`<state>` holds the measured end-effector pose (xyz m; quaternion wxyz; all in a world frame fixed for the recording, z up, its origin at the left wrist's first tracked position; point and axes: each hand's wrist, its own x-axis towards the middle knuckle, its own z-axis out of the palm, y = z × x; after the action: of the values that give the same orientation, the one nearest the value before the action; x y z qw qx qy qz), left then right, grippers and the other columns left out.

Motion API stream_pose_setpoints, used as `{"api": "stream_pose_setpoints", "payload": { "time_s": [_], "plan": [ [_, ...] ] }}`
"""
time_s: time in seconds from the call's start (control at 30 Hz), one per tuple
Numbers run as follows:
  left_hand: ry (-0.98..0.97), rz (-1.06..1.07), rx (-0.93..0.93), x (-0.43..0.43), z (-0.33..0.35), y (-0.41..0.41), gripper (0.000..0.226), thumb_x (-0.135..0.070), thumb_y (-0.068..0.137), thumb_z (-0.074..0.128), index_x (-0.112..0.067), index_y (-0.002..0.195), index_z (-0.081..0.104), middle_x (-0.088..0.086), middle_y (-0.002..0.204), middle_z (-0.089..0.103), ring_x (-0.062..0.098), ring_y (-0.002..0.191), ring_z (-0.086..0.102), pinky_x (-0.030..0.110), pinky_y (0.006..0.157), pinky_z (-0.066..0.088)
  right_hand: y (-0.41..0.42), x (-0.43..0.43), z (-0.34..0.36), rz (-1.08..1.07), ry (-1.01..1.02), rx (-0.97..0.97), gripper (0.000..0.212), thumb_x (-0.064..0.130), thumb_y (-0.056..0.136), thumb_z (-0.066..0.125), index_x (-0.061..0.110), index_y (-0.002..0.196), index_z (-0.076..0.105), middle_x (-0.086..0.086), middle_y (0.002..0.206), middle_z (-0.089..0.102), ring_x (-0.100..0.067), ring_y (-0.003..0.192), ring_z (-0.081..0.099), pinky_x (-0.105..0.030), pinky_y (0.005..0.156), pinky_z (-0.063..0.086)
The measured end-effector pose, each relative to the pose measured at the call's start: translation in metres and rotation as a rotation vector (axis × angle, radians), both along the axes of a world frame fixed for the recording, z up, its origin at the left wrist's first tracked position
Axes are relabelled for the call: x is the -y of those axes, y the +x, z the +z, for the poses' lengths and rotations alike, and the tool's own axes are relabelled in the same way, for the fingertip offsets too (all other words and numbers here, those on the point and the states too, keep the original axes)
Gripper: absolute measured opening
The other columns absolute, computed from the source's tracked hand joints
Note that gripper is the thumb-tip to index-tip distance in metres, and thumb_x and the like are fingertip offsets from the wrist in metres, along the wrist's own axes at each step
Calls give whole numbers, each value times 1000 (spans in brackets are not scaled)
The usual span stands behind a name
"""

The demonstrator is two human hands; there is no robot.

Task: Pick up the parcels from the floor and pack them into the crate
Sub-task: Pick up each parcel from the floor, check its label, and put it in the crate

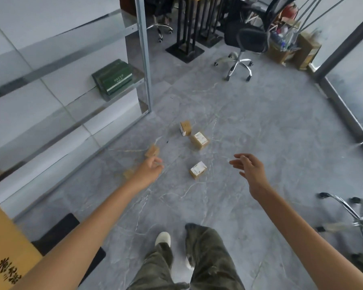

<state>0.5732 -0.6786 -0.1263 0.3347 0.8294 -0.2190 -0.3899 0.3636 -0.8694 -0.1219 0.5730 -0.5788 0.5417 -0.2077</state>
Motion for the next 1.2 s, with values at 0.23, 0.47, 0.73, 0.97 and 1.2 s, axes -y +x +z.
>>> {"api": "stream_pose_setpoints", "payload": {
  "time_s": [0.23, 0.47, 0.73, 0.97, 1.2],
  "plan": [
    [192, 59, -253, 114, -77, 21, 10, -16, 94, 49, -15, 93, 59, 11, 112, 64, 26, 108, 59, 32, 93, 44, 38, 101, -71, 132, 174, -236, 23, 11, 98, 40, 5, 107, 60, -14, 95, 66, -14, 74, 57, -20, 61, 39],
    [414, 186, -514, 195, -178, 33, 21, -20, 99, 41, -7, 110, 53, 10, 95, 66, 21, 83, 54, 24, 67, 50, 52, 197, -175, 365, 443, -614, 18, 19, 95, 46, 10, 98, 61, -8, 82, 66, -16, 68, 53, -25, 59, 32],
    [453, 205, -667, 245, -359, 64, 36, -28, 98, 43, -12, 131, 46, 7, 105, 63, 18, 97, 55, 28, 77, 36, 91, 263, -371, 539, 375, -761, 15, 16, 94, 50, 7, 97, 62, -5, 70, 62, -17, 64, 55, -20, 60, 46],
    [535, 49, -591, 284, -599, 106, 35, -27, 98, 45, -10, 129, 46, 10, 115, 59, 19, 100, 50, 30, 85, 36, 136, 319, -595, 860, 98, -927, 28, 20, 95, 49, 2, 114, 59, -17, 122, 60, -31, 115, 54, -29, 93, 40],
    [507, -52, -752, 364, -776, 73, 49, -27, 95, 50, -14, 140, 35, 7, 141, 38, 21, 134, 33, 38, 107, 29, 180, 338, -784, 751, 226, -896, 63, 29, 92, 58, 8, 143, 28, -14, 139, 43, -31, 126, 44, -35, 99, 39]
  ]
}}
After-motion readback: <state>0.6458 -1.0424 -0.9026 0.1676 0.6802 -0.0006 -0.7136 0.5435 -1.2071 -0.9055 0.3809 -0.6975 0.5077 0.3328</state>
